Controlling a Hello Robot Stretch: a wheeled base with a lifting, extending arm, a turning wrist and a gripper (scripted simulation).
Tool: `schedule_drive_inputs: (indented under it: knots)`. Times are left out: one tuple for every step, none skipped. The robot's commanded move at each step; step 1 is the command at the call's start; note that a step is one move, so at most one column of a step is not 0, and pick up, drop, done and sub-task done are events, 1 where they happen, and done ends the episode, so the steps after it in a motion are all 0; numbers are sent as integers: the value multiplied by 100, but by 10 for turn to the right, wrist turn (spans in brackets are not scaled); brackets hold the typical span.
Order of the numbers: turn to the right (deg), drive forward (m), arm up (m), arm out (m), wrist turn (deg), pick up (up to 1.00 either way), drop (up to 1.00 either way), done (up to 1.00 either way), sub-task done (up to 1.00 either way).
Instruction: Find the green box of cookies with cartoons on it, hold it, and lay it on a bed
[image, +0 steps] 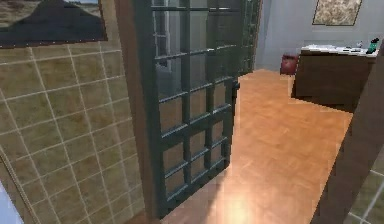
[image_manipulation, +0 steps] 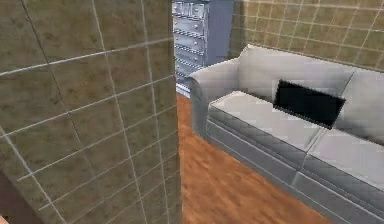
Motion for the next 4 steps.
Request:
schedule_drive_inputs:
  knots:
    - [0,20,0,0,0,0,0,0,0]
    - [120,0,0,0,0,0,0,0,0]
    - [0,35,0,0,0,0,0,0,0]
    - [330,0,0,0,0,0,0,0,0]
